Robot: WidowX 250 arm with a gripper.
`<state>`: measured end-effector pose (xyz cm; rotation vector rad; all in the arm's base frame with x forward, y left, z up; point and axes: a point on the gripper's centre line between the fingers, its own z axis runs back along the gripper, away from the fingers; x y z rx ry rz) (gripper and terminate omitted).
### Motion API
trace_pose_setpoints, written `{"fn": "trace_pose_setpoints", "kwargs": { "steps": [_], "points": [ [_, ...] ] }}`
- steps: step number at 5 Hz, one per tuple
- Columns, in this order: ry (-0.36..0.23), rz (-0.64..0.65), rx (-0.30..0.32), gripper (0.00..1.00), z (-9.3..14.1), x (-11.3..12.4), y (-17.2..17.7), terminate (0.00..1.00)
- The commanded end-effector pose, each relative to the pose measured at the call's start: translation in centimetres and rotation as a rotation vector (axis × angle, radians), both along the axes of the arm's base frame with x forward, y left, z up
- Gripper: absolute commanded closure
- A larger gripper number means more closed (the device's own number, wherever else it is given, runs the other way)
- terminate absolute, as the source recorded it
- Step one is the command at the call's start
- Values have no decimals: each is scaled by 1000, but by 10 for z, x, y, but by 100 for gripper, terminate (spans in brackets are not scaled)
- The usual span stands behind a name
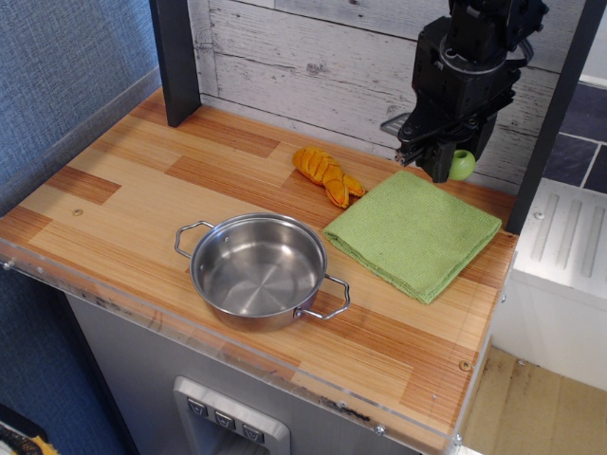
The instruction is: Hold the green spatula from top of green cloth and place it on right edge corner of the table.
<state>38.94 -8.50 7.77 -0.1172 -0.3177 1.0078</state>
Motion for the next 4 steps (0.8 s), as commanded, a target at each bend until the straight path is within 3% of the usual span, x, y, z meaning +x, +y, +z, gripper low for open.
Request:
{"fn": "trace_pose_setpoints", "kwargs": {
  "steps": [1,3,4],
  "points": [
    [-141,-270,3,100,58,-28,-13,0],
    [-136,-461,-6,100,51,-91,-13,0],
    [-127,-536,8,100,37,-106,-4,0]
  ]
}}
